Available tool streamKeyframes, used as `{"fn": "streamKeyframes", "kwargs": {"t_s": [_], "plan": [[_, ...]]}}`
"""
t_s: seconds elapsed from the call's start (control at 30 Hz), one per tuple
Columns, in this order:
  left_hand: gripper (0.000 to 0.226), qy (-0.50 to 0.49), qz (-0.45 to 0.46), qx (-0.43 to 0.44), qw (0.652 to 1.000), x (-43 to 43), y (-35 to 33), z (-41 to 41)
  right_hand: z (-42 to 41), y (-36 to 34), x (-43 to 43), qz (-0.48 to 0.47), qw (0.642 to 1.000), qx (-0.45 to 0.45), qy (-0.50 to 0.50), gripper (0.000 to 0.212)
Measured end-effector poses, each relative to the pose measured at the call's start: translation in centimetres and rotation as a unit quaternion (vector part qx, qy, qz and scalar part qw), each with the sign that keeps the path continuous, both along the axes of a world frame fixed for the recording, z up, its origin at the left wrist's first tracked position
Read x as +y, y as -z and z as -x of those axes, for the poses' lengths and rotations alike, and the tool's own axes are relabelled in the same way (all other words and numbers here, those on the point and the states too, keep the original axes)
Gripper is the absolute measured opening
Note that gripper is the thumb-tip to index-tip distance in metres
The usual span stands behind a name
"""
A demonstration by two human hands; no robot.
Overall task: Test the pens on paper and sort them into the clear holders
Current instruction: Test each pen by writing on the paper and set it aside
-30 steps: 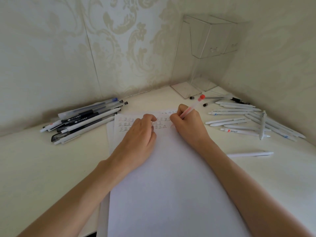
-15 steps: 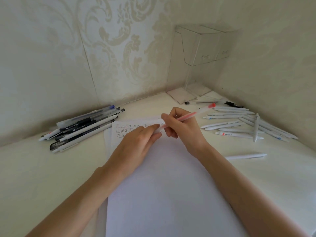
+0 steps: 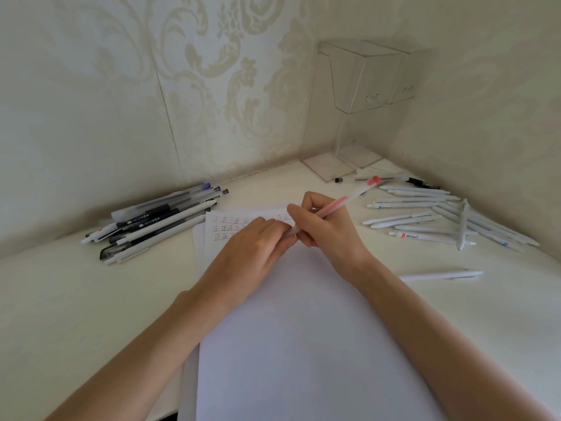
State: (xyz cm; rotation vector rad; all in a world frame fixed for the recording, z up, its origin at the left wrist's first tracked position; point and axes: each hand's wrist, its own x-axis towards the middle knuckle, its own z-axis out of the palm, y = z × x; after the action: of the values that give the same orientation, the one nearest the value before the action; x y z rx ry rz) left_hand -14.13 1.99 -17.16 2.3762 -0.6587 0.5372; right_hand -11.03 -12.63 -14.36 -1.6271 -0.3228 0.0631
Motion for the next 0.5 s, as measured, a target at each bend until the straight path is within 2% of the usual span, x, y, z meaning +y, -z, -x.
{"fn": "streamKeyframes", "kwargs": {"t_s": [0.2,0.4,0.5], "plan": [[0.048,0.006,0.014,-0.017,1.000,0.1,0.5,0.3,0.3,0.7,0.9,-0.013,0.999,-0.011,0.042,0.034],[0.034,-0.012,-0.035,-0.098,0.995,0.4,0.2,0.3,1.0,0.5,1.8,-0.066,0.995,0.002,0.073,0.043],[0.030,-0.003,-0.023,-0.083,0.996,0.1,-0.8,1.0,1.8,-0.5,1.3,-0.064,0.995,-0.021,0.072,0.042]]}}
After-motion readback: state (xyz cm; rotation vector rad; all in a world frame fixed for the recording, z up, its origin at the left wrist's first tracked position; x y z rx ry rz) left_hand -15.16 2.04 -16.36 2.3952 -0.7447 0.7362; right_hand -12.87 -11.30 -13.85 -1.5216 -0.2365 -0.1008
